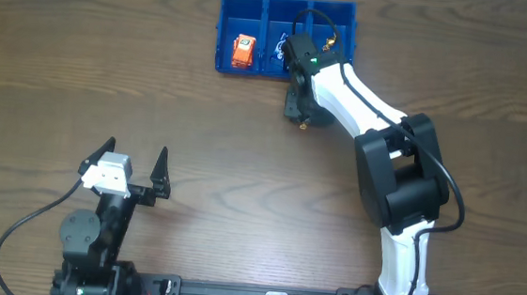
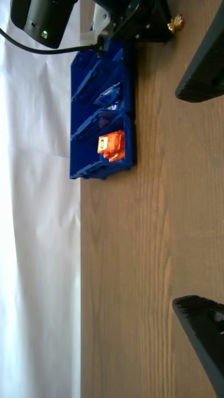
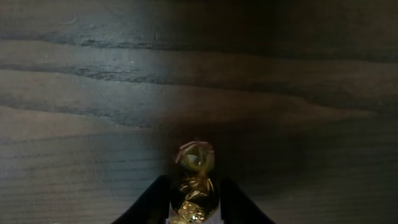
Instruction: Sort Candies Into Trays
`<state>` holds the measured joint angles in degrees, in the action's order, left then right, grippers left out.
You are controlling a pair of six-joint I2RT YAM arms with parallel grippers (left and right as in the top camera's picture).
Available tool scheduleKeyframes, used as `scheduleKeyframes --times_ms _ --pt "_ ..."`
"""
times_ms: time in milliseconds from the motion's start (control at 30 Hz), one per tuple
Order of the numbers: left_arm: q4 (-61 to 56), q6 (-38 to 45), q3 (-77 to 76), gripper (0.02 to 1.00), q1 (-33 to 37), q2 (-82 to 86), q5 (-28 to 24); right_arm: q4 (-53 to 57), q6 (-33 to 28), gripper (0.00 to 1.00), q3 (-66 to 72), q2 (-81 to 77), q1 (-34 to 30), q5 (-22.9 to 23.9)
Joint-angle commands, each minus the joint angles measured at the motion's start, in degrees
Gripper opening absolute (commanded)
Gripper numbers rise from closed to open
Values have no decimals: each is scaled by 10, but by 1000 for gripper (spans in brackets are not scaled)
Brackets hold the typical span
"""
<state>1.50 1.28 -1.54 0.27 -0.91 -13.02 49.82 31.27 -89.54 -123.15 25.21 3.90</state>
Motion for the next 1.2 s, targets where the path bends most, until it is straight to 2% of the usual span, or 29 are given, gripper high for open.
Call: scheduleKeyframes --times_ms 33,433,533,700,800,1033,1200 --pt "17 -6 13 998 1 3 -8 0 3 257 3 -4 -2 9" --pt "17 -6 13 996 1 3 -8 1 2 176 3 36 -2 10" --pt "17 -6 13 996 1 3 -8 -7 -2 174 3 98 -7 29" --pt "17 -6 13 996 1 3 -8 -31 -33 167 -9 213 -28 87" --pt "17 -6 13 998 1 3 -8 -65 -58 163 -18 237 -46 116" --pt "17 -6 13 996 1 3 -8 -212 -148 167 -21 186 -77 117" --pt "17 -6 13 998 1 3 -8 -281 -163 169 -21 125 -78 115"
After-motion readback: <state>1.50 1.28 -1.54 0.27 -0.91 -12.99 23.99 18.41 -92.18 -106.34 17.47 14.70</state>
